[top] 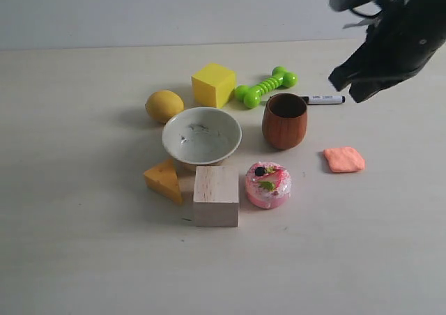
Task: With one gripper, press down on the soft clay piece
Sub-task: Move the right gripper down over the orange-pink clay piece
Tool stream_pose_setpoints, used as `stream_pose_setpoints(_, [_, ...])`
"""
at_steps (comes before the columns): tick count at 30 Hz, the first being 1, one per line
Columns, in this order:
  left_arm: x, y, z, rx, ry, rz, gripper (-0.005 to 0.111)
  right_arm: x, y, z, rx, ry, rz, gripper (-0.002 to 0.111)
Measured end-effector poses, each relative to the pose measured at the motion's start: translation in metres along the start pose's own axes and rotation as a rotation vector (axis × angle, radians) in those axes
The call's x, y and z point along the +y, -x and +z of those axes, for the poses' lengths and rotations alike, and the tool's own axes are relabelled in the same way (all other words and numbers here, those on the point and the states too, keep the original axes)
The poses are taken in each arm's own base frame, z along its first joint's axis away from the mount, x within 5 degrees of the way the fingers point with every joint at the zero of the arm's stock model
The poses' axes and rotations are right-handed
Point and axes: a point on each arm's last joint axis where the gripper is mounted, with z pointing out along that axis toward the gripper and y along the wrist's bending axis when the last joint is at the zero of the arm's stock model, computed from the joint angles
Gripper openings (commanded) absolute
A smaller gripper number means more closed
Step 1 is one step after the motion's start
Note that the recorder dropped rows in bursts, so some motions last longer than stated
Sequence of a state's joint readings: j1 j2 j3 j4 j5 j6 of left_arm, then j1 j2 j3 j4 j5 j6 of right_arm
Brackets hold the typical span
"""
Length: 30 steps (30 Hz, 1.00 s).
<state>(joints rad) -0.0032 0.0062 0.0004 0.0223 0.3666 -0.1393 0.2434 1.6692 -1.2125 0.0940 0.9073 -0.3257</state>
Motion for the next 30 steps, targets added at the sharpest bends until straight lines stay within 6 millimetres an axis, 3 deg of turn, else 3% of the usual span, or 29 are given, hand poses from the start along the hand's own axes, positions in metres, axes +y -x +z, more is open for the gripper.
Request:
stream_pose_setpoints(7, [0.000,0.000,0.000,0.000,0.000,0.000,0.000,0.003,0.003,0.038,0.122,-0.023,-0.076,0.000])
stream_pose_setpoints(16, [0.000,0.000,0.000,0.000,0.000,0.000,0.000,-0.002,0.002,0.071,0.172,-0.030,-0.026,0.000])
stream_pose_setpoints(25, [0.000,0.000,0.000,0.000,0.000,0.000,0.000,-0.033,-0.007,0.086,0.182,-0.026,0.110,0.000])
stream_pose_setpoints(30, [0.000,0.000,0.000,0.000,0.000,0.000,0.000,-0.034,-0.006,0.087,0.156,0.016,0.173,0.000])
